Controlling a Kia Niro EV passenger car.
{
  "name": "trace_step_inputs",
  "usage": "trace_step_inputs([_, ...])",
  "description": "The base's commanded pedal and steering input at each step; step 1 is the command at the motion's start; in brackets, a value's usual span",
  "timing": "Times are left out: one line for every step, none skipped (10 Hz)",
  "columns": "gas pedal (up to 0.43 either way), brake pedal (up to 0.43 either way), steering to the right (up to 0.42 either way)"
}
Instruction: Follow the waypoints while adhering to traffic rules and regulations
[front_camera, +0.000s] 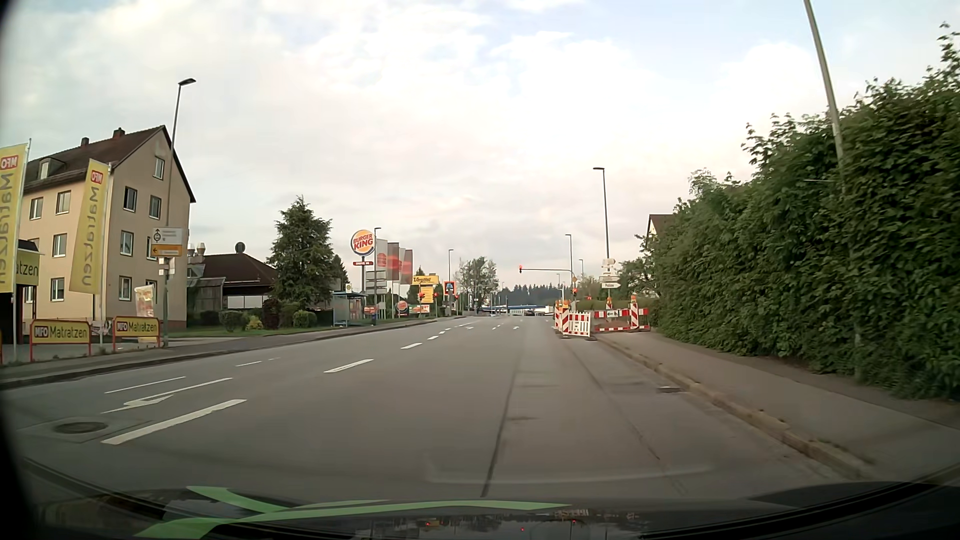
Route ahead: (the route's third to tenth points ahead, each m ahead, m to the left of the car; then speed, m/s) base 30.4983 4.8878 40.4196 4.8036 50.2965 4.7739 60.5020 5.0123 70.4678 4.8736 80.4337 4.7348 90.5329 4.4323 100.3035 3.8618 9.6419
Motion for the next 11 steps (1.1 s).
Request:
trace_step_inputs([0.0, 0.0, -0.008])
trace_step_inputs([0.0, 0.0, -0.006])
trace_step_inputs([0.0, 0.0, -0.007])
trace_step_inputs([0.0, 0.0, -0.006])
trace_step_inputs([0.0, 0.0, -0.006])
trace_step_inputs([0.0, 0.0, -0.006])
trace_step_inputs([0.0, 0.0, -0.006])
trace_step_inputs([0.0, 0.0, -0.005])
trace_step_inputs([0.0, 0.0, -0.005])
trace_step_inputs([0.0, 0.0, -0.006])
trace_step_inputs([0.0, 0.0, -0.005])
